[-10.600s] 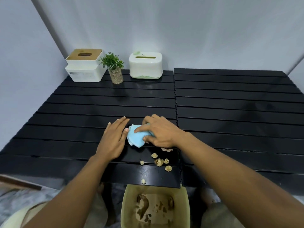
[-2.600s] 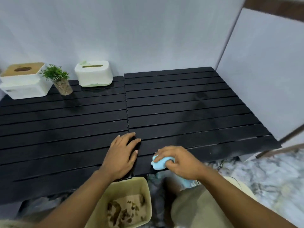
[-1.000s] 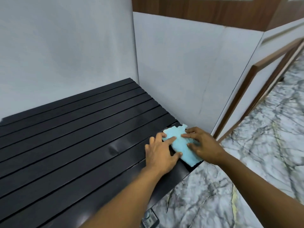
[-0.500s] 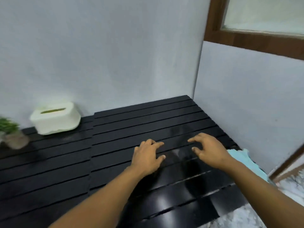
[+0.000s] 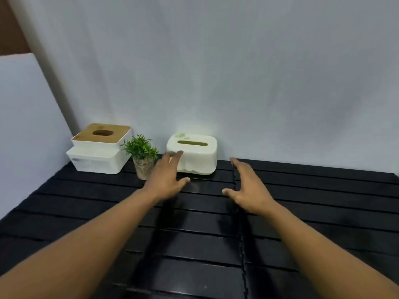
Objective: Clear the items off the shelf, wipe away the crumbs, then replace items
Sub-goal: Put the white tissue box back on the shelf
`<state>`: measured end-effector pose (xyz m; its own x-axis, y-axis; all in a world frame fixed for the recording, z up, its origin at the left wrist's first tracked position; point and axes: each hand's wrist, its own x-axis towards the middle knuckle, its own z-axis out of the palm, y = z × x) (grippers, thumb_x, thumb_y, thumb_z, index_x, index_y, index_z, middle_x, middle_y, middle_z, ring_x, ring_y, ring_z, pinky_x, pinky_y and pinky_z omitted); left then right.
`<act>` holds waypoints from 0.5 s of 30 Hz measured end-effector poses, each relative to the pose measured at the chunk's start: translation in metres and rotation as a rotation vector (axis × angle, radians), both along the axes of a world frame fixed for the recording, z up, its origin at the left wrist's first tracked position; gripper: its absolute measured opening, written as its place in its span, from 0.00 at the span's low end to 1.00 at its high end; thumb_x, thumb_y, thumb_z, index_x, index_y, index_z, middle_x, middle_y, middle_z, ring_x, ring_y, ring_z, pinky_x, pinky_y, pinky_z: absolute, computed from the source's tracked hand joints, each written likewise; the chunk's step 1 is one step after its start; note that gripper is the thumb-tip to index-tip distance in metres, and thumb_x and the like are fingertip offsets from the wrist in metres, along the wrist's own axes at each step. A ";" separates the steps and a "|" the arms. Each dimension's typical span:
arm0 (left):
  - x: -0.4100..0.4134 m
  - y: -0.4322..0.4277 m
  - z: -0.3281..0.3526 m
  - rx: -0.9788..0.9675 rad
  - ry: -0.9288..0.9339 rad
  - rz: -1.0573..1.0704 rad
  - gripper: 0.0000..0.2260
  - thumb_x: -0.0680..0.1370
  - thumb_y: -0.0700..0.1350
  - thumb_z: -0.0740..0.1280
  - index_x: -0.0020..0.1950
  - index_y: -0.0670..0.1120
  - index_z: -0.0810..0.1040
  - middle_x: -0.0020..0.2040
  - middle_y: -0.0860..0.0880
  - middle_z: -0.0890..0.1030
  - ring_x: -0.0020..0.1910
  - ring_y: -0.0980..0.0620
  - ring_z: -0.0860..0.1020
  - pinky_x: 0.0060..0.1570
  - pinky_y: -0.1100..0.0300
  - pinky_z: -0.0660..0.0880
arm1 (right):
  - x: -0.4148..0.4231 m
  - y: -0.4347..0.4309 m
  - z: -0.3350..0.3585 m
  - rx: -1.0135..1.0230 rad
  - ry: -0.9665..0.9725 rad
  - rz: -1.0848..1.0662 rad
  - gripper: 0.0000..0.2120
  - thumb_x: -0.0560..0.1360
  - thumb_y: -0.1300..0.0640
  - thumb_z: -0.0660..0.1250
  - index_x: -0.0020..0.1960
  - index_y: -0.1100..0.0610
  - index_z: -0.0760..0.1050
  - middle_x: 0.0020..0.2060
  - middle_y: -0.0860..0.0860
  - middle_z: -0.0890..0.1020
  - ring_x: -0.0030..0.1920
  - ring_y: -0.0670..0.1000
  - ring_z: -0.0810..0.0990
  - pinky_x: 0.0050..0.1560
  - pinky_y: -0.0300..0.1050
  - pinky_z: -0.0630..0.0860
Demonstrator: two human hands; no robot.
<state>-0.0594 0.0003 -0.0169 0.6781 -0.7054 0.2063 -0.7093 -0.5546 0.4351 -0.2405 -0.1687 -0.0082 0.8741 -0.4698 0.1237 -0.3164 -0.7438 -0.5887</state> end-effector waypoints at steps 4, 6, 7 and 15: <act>0.040 -0.020 -0.018 -0.154 0.039 0.013 0.46 0.71 0.52 0.73 0.77 0.49 0.45 0.76 0.44 0.50 0.74 0.44 0.54 0.71 0.49 0.57 | 0.070 -0.002 -0.025 0.093 -0.102 -0.056 0.54 0.65 0.48 0.78 0.76 0.42 0.42 0.75 0.47 0.53 0.74 0.50 0.58 0.67 0.44 0.60; 0.048 -0.031 -0.032 -0.254 0.090 -0.009 0.49 0.70 0.48 0.74 0.77 0.49 0.41 0.76 0.45 0.47 0.75 0.46 0.51 0.70 0.54 0.54 | 0.094 -0.008 -0.041 0.132 -0.151 -0.103 0.58 0.62 0.49 0.80 0.76 0.42 0.40 0.75 0.48 0.54 0.73 0.51 0.59 0.64 0.43 0.61; 0.050 -0.036 -0.038 -0.295 0.111 -0.010 0.51 0.69 0.48 0.75 0.77 0.50 0.39 0.77 0.45 0.44 0.76 0.46 0.50 0.71 0.53 0.53 | 0.103 -0.012 -0.048 0.155 -0.174 -0.129 0.59 0.61 0.48 0.80 0.76 0.42 0.40 0.75 0.48 0.55 0.73 0.51 0.59 0.65 0.45 0.62; 0.066 -0.044 -0.062 -0.449 0.155 0.082 0.51 0.65 0.49 0.77 0.76 0.54 0.45 0.73 0.47 0.59 0.70 0.51 0.60 0.66 0.50 0.63 | 0.132 -0.024 -0.077 0.210 -0.267 -0.119 0.53 0.63 0.52 0.79 0.74 0.40 0.46 0.66 0.48 0.72 0.64 0.51 0.73 0.63 0.52 0.73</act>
<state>0.0069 -0.0434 -0.0792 0.7747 -0.5125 0.3704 -0.5790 -0.3395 0.7413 -0.1089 -0.1923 -0.0850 0.7619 -0.6056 0.2299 -0.2079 -0.5648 -0.7986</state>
